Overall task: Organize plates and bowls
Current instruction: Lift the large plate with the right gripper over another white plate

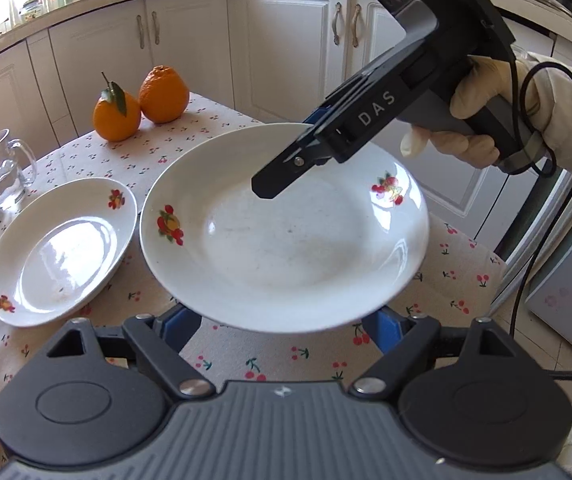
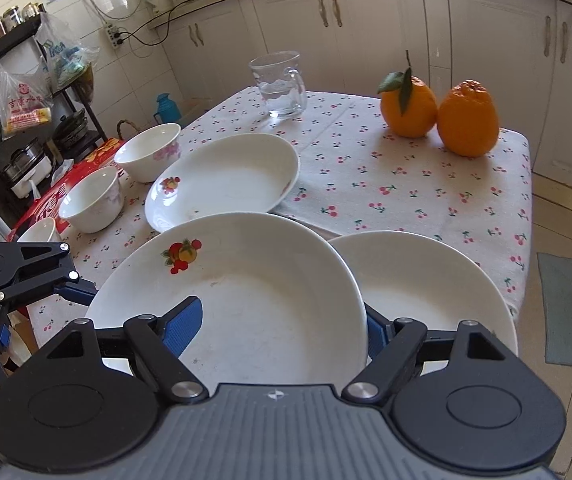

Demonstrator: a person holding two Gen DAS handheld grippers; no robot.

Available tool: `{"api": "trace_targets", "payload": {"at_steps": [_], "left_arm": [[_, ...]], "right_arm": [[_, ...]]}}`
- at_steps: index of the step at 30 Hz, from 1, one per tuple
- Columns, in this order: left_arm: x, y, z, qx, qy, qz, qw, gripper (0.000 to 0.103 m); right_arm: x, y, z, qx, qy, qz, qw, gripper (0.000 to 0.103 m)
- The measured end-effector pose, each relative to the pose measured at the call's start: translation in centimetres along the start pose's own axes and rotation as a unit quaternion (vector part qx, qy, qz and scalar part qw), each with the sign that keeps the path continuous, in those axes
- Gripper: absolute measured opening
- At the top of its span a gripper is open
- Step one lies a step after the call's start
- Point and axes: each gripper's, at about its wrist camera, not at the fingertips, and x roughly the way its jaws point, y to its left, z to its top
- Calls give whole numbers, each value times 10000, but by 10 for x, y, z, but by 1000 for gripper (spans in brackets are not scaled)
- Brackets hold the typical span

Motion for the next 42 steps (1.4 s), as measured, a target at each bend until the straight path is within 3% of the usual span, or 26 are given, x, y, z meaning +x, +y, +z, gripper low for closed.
{"api": "trace_targets", "payload": {"at_steps": [18,42], "left_arm": [[38,-1,28,307,-2,-170,9994,87],[61,7,40,292,-13,-207,9994,87]], "right_arm": [[-8,-50,-13,475,-192,-313,9982,85],[-3,-67,-24,621,-39,-612,9962,86]]}}
